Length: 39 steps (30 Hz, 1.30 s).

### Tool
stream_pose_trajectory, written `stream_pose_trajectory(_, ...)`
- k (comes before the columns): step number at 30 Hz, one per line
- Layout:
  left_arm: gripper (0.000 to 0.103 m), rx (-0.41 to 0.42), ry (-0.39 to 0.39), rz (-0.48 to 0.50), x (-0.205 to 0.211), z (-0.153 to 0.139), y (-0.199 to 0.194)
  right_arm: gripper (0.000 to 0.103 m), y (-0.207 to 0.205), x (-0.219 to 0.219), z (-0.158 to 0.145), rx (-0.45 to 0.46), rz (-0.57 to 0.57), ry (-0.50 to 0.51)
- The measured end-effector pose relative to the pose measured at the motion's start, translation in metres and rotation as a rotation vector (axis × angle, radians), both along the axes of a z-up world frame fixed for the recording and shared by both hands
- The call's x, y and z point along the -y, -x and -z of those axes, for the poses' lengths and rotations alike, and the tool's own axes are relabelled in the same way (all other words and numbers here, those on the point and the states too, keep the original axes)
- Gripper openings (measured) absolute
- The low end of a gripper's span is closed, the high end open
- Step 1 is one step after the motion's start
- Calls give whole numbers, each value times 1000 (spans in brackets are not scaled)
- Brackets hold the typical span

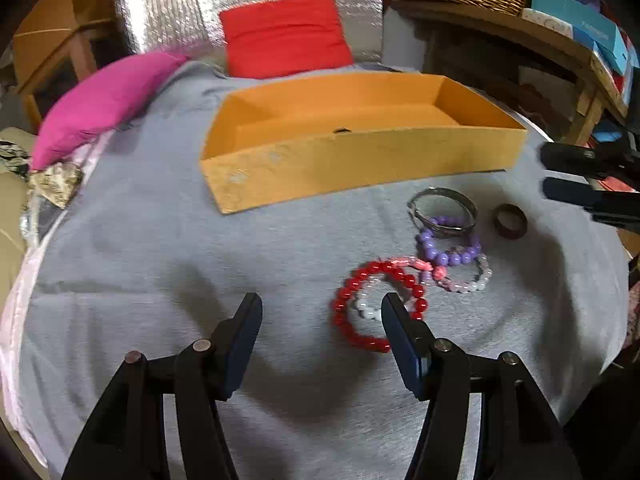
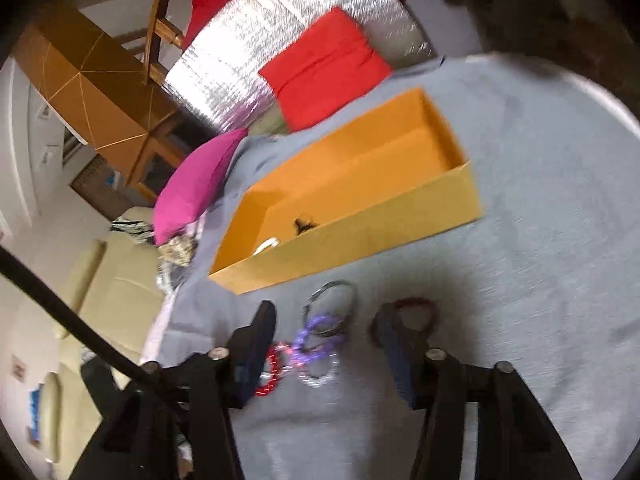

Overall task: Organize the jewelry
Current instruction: 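Move the left gripper to the red bead bracelet while the right gripper approaches the silver bangle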

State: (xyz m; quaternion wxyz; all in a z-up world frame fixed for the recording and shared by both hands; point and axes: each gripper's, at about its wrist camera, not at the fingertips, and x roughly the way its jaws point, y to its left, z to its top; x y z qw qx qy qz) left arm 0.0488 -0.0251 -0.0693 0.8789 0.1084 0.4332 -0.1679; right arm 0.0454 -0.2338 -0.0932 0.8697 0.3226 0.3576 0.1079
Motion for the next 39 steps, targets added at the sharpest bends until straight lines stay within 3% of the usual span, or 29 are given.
stream_pose_trajectory(3,64,-31,15,43,8,5,-1,52,-14,-9,9,-45,-13,-23)
stream_pose_trajectory(5,73,-41,13,64,13,8,-1,52,-23,-15,10,-66,-13,3)
stream_pose_trajectory(9,73,-94,29,82,20,16,-6,52,-29,-17,13,-98,12,40)
stream_pose_trajectory(16,73,-164,87,21,11,30,-22,52,-33,-22,14,-120,12,47)
stream_pose_trajectory(19,51,-145,84,-3,2,28,-23,52,-35,-25,14,-120,0,47)
stream_pose_trajectory(24,41,-149,81,-47,-16,27,-28,52,-45,-42,19,-140,-37,63)
stream_pose_trajectory(30,41,-143,76,-94,-39,24,-34,65,-67,-66,29,-186,-28,198)
stream_pose_trajectory(39,41,-134,94,-108,-58,17,-39,72,-78,-97,42,-201,-43,433)
